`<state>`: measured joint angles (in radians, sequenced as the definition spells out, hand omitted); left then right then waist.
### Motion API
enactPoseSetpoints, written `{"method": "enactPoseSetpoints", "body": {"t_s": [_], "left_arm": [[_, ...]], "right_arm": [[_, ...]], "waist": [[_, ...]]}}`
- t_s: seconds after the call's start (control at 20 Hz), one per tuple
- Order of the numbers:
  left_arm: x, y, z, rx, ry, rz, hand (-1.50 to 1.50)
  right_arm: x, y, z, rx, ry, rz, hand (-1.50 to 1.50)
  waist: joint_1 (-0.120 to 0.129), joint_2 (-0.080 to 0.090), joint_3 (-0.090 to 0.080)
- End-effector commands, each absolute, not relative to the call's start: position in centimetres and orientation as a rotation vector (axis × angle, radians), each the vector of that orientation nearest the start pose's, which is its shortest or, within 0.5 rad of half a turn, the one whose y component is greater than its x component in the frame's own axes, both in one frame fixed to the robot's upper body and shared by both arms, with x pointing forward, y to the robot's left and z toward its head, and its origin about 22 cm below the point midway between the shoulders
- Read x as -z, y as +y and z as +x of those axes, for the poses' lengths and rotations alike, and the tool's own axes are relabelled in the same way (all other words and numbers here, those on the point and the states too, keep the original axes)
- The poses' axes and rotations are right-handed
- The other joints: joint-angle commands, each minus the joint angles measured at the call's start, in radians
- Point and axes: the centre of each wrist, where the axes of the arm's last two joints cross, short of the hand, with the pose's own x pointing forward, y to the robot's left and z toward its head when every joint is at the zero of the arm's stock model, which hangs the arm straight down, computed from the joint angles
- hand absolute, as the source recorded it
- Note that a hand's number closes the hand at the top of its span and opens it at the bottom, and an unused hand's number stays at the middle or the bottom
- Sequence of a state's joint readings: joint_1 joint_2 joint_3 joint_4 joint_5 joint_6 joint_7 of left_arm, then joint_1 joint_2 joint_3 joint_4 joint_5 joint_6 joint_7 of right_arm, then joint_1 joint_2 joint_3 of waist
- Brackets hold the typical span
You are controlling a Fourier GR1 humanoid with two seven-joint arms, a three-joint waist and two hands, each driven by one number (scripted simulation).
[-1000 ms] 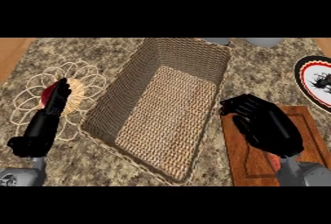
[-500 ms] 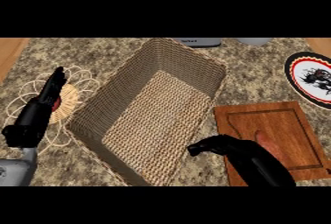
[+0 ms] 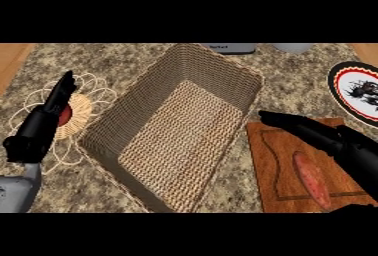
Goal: Pick the sweet potato from the cutting board and place it in the basket
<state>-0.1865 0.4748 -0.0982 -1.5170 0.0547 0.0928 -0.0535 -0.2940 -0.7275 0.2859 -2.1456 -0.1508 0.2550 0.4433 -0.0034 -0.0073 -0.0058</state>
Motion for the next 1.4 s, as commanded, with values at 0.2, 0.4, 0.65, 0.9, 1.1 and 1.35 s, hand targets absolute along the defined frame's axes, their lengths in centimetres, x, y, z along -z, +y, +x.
{"method": "enactPoseSetpoints", "body": {"t_s": [0.2,0.4,0.65,0.9,1.1,1.35], "left_arm": [[-7.3,29.1,29.4,0.393,-1.741,0.29,0.0],[-6.8,29.4,29.5,0.395,-1.737,0.277,0.0],[-9.1,28.7,29.6,0.394,-1.721,0.286,0.0],[-7.9,29.3,27.1,0.379,-1.728,0.289,0.0],[-6.3,27.8,28.0,0.36,-1.721,0.282,0.0],[-8.0,29.6,29.1,0.383,-1.714,0.286,0.0]], "right_arm": [[-26.6,-23.7,23.1,-1.717,-1.213,-0.3,-1.5],[-29.3,-25.0,25.0,-1.79,-1.115,-0.214,-1.5],[-28.6,-26.5,27.8,-1.82,-0.982,-0.241,-1.5],[-25.3,-26.6,27.5,-1.838,-0.95,-0.226,-1.5],[-24.2,-26.1,28.4,-1.861,-0.946,-0.224,-1.5],[-20.1,-23.7,29.1,-1.934,-0.848,-0.279,-1.5]], "waist": [[0.032,0.013,-0.001],[0.025,0.012,0.002],[0.023,0.011,0.006],[0.014,0.006,0.007],[0.01,0.008,0.006],[0.019,0.012,0.007]]}}
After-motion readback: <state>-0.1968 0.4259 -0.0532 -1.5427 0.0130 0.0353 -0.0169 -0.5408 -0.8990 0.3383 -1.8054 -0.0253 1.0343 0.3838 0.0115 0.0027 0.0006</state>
